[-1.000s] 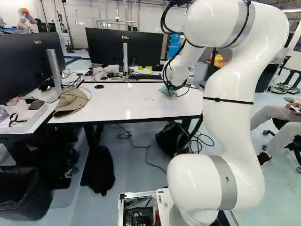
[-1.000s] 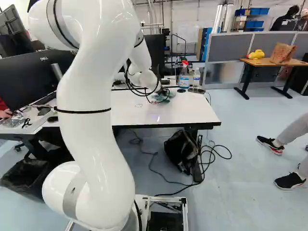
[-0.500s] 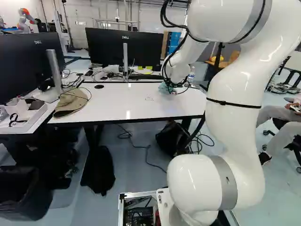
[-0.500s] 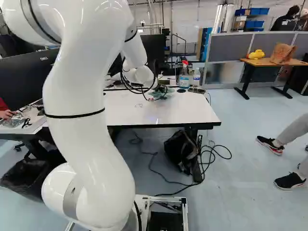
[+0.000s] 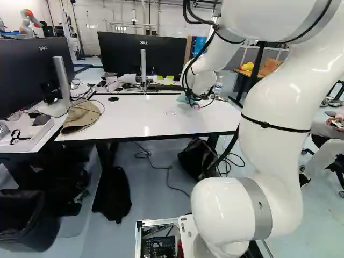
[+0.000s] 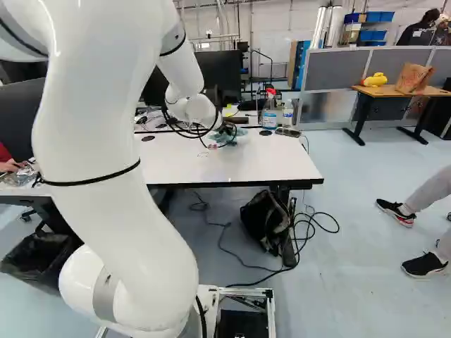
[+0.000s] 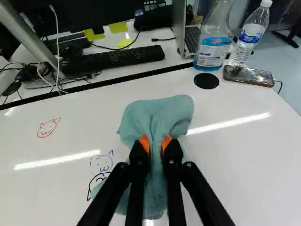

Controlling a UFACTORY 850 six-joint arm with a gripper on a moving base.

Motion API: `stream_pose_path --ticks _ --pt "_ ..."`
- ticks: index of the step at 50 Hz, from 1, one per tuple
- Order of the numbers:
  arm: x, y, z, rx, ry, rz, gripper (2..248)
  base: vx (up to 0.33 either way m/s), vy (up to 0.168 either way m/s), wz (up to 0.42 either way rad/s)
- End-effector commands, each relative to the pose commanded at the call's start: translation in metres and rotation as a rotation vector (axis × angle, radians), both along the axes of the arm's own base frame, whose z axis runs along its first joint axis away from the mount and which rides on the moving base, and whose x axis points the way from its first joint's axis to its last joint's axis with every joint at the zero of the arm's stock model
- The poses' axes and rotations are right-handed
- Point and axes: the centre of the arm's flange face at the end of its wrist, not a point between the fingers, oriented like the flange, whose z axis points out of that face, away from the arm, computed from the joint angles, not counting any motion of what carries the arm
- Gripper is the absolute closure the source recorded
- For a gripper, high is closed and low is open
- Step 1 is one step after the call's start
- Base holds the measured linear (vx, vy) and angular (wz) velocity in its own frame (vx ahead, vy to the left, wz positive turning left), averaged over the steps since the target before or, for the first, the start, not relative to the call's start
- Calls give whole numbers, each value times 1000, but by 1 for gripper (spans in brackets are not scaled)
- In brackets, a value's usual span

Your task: Clean the table with the green towel

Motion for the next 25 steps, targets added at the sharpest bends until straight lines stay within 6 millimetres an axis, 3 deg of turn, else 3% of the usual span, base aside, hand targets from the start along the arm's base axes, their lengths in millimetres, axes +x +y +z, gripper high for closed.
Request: stream_pose_path --ticks 25 --pt "-16 39 1 0 5 73 203 0 0 0"
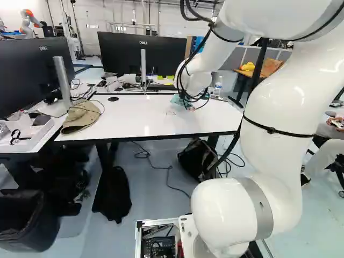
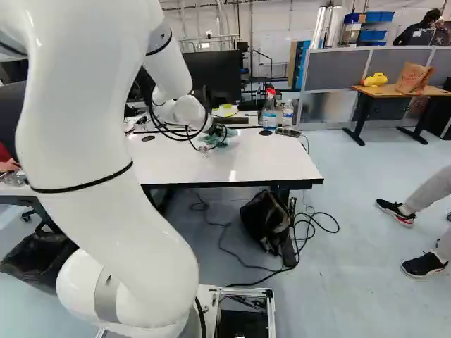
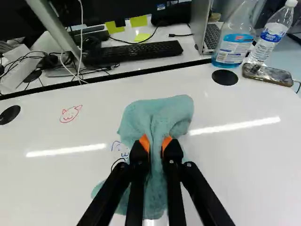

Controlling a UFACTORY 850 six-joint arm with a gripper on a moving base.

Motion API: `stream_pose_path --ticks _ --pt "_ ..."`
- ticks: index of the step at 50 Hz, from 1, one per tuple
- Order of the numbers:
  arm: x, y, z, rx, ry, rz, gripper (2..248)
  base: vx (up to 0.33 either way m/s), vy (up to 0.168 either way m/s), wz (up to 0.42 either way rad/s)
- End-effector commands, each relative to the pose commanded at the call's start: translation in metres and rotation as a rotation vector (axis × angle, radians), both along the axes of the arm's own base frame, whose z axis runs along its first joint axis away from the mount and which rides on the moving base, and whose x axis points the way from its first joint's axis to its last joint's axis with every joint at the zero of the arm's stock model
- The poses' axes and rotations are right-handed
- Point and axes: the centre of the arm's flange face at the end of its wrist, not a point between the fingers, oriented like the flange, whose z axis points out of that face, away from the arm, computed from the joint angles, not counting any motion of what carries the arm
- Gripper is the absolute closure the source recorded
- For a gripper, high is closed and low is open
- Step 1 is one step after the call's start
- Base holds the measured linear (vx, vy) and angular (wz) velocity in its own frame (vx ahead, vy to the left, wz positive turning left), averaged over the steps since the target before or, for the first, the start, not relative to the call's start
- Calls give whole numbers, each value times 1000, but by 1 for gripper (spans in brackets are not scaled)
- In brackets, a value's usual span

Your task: Clean the table with the green towel

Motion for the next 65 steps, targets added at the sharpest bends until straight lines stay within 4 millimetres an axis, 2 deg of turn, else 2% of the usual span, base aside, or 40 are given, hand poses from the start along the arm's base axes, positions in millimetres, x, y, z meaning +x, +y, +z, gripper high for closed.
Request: stream_pose_path --ticks 39,54,65 --pt "-14 59 0 0 3 117 203 0 0 0" --pt "-15 60 0 0 3 119 203 0 0 0" --pt "-12 60 -9 -1 21 119 203 0 0 0"
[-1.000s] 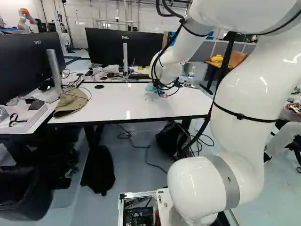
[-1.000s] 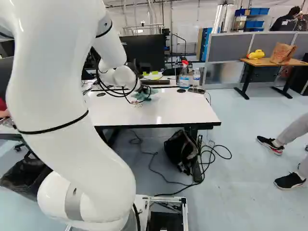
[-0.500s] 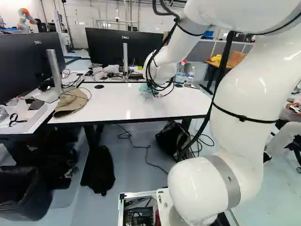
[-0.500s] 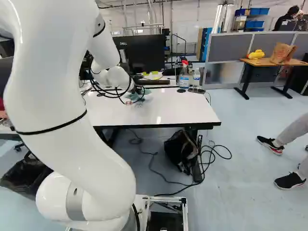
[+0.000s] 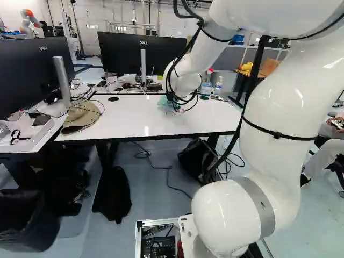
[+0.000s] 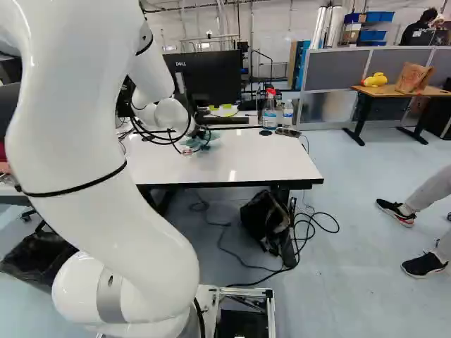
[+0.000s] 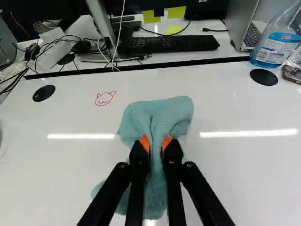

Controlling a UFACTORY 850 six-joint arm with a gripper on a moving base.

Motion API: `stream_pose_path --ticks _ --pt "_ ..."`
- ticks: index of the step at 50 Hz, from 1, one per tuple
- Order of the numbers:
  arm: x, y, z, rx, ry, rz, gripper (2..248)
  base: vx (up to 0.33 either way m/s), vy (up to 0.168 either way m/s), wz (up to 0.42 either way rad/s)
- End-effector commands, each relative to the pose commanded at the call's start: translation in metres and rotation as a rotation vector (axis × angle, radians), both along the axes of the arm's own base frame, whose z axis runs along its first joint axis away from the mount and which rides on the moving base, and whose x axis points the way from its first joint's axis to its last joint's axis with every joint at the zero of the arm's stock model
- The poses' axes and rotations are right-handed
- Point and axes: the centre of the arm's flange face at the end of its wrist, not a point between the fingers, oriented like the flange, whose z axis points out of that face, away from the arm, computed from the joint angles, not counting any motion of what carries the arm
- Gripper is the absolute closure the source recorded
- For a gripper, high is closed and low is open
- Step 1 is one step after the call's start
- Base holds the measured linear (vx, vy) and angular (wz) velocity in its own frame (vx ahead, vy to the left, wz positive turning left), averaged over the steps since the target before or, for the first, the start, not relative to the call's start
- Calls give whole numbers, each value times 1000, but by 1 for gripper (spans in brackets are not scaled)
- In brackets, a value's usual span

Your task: Clean the table with the green towel

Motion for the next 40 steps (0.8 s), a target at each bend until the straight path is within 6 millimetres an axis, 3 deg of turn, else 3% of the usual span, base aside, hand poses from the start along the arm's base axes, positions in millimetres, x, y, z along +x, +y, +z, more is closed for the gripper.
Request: stream_pose_path --ticks 24,40 --pt "7 1 -28 -6 52 0 203 0 0 0" --pt "7 1 -28 -6 52 0 203 0 0 0"
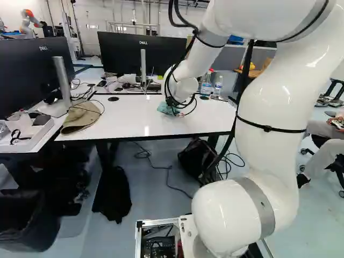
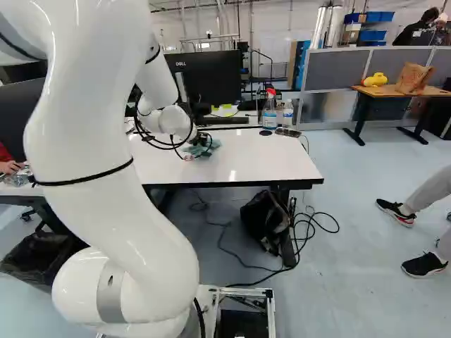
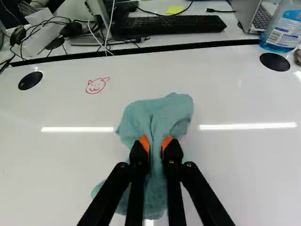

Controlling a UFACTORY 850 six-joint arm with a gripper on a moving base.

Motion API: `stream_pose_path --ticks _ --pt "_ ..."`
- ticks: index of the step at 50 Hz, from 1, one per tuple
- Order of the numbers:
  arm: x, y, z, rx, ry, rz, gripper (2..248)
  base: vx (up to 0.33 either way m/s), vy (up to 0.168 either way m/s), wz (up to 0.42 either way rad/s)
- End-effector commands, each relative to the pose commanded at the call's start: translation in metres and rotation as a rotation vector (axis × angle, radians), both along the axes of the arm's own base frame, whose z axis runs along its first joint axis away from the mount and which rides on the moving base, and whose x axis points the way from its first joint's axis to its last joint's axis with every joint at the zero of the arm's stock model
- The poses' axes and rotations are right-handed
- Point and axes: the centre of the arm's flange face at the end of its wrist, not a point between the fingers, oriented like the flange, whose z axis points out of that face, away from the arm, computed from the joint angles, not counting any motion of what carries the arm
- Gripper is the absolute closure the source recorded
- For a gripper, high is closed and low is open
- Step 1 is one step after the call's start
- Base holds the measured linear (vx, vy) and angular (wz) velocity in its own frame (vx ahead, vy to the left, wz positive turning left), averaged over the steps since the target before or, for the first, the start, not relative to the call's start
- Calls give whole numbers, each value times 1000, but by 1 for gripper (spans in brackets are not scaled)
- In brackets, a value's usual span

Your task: Clean the table with the green towel

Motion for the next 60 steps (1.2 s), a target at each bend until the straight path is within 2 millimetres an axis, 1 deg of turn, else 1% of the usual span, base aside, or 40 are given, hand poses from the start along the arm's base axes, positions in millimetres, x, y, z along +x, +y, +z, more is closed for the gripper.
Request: stream_pose_path --ticks 60 --pt "-3 0 -4 -1 56 4 203 0 0 0"
